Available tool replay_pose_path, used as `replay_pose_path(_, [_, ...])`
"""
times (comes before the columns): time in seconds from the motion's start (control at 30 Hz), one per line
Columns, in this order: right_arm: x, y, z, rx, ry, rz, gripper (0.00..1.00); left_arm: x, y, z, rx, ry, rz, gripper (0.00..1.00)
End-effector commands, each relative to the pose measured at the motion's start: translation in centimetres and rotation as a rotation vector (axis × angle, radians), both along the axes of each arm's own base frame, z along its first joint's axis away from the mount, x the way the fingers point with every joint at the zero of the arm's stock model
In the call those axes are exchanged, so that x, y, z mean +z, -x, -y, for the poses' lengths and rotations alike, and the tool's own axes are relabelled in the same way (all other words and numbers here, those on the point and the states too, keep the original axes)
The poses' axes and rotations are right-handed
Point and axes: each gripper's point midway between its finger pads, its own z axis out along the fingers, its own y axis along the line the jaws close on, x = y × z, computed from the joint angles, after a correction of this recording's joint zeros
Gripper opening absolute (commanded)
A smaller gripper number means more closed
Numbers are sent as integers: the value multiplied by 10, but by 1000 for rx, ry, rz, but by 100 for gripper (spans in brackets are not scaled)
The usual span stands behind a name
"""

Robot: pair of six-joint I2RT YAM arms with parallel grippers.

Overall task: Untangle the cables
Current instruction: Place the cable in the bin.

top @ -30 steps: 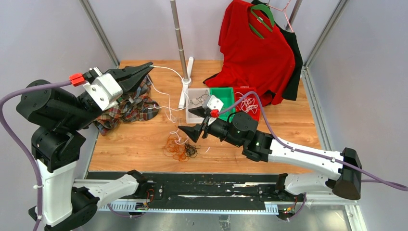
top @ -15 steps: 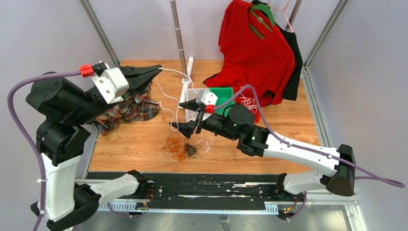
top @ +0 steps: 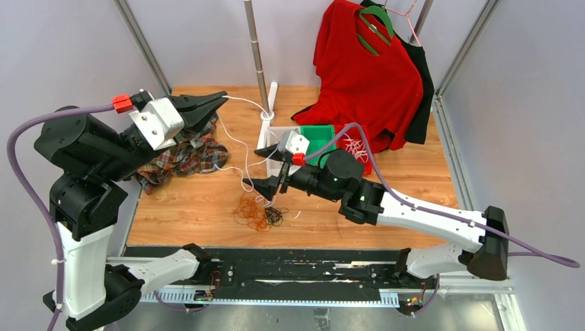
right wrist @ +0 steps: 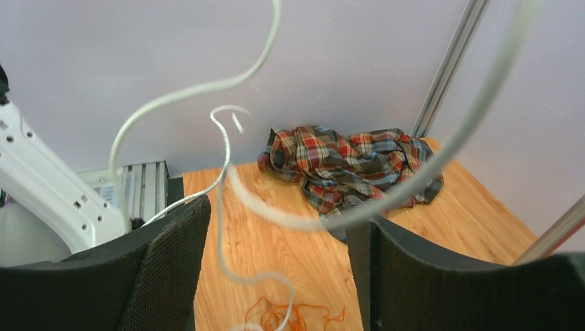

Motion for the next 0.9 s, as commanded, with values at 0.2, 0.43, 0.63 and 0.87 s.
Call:
replay_pose_path(0.2, [-23,22,31,41,72,76,74,9,-16,-16,127,11,30,0])
replay_pose_path(0.43, [-2,7,25,-31,16,85,74,8,-6,-5,44,20,10,0])
replay_pose_path(0.63, [32,-12,16,-117,-151,61,74,5,-5,-2,24,22,-10,1])
replay_pose_path(0.87, [55,-29,25,-220,-275,56,53,-1,-4,-1,17,12,-18,0])
